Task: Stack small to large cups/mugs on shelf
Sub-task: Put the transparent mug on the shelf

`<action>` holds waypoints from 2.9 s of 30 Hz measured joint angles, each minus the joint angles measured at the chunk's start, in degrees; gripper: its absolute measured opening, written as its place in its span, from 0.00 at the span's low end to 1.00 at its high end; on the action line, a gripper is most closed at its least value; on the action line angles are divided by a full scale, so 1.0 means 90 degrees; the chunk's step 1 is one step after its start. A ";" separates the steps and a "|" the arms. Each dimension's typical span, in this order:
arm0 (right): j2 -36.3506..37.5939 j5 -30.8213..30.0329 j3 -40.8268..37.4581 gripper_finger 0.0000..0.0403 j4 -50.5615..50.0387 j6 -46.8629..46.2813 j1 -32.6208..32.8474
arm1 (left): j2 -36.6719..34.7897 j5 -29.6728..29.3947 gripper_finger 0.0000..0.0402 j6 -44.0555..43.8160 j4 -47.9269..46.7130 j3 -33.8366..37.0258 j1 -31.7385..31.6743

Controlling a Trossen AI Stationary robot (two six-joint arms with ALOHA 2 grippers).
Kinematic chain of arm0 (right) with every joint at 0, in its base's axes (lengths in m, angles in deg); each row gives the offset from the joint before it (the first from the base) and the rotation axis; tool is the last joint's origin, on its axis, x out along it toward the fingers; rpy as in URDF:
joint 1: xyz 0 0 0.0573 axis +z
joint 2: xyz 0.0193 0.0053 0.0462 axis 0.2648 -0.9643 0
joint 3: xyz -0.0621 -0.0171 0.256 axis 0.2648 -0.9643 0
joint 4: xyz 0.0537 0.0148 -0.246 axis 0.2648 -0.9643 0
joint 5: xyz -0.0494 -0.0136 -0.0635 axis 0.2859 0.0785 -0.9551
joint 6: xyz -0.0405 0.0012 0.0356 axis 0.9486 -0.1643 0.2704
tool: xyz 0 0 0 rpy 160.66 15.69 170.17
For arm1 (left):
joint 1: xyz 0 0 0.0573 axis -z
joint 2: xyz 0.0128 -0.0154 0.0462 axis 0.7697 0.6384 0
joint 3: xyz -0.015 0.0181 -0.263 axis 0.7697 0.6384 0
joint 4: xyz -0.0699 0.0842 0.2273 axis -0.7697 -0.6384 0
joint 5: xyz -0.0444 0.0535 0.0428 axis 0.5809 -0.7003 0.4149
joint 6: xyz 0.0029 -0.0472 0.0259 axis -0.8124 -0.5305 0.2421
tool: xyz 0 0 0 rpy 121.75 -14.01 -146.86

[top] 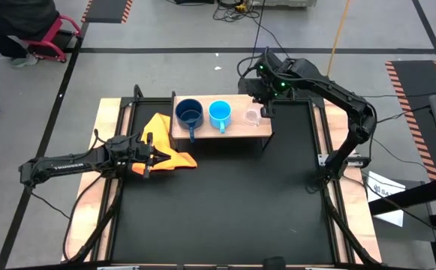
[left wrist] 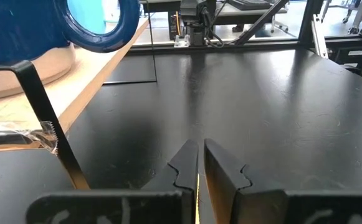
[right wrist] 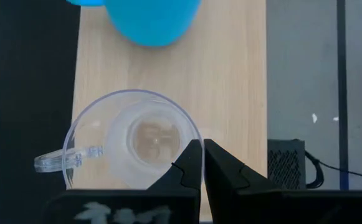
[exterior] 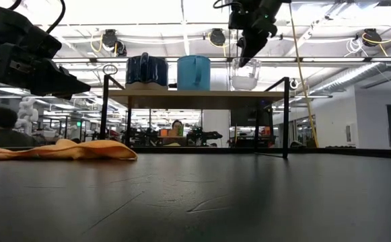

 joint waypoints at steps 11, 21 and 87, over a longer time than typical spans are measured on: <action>-0.0002 0.0022 0.0011 0.00 -0.0239 -0.0146 0.0028 | 0.0001 0.0001 0.08 0.0000 0.0000 0.0000 0.0002; -0.0312 0.0216 0.0020 0.00 -0.0235 -0.0230 0.0084 | 0.0000 0.0001 0.08 -0.0002 0.0000 0.0000 0.0002; -0.0417 0.0165 -0.0019 0.12 -0.0149 -0.0432 0.0249 | 0.0001 0.0006 0.08 0.0022 0.0000 0.0000 0.0002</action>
